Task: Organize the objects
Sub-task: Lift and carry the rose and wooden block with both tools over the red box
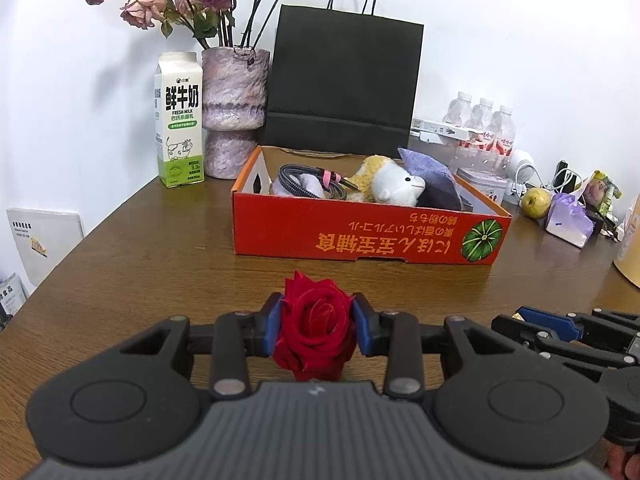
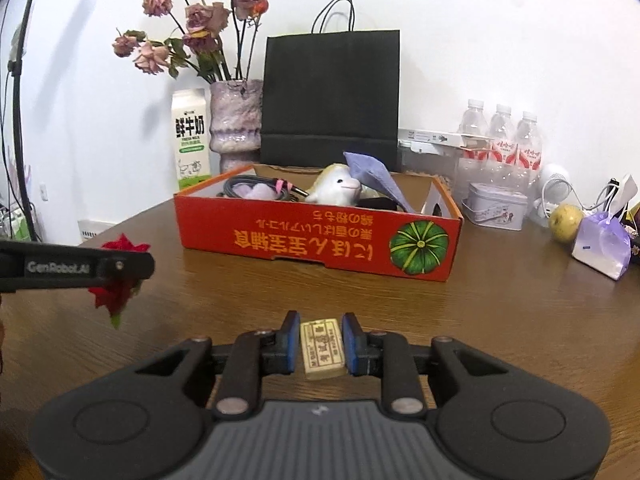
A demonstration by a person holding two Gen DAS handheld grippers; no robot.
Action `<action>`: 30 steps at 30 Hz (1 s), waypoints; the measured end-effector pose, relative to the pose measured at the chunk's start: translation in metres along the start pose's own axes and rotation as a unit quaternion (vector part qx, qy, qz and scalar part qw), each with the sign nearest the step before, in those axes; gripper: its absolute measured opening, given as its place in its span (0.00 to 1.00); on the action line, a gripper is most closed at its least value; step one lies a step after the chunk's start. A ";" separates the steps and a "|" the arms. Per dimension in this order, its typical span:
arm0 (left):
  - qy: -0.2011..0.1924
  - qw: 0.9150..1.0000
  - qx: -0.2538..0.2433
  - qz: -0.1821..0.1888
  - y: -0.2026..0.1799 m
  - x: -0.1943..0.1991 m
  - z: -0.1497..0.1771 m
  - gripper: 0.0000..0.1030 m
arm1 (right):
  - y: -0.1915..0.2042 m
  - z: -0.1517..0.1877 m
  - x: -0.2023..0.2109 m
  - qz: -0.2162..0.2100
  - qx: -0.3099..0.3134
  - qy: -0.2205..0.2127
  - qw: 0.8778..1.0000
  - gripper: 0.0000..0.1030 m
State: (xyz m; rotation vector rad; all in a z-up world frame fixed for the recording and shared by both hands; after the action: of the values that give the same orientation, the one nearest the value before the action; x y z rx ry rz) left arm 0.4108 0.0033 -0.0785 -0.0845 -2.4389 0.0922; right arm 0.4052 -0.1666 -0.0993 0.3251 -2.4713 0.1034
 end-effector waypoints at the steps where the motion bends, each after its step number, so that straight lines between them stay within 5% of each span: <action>1: -0.001 1.000 -0.001 0.000 -0.001 0.001 0.000 0.36 | 0.000 -0.001 0.002 -0.001 -0.002 -0.004 1.000 0.20; 30: -0.057 0.998 0.008 -0.016 -0.020 0.021 -0.067 0.36 | 0.009 -0.093 0.030 -0.006 0.001 -0.099 0.995 0.20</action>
State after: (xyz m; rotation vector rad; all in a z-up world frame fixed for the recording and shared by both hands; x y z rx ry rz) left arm 0.4376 -0.0117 -0.0125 -0.0332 -2.5521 0.1044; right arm 0.4343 -0.1504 -0.0073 0.3660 -2.6645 0.0714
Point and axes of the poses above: each gripper's, at about its wrist camera, not at the fingertips, and x roughly against the way its jaws point, y to its left, z to its underside, the point moved 10 cm from there along -x, roughly the way its jaws point, and after that the axes turned 12 degrees about y, right-handed, at the moved point
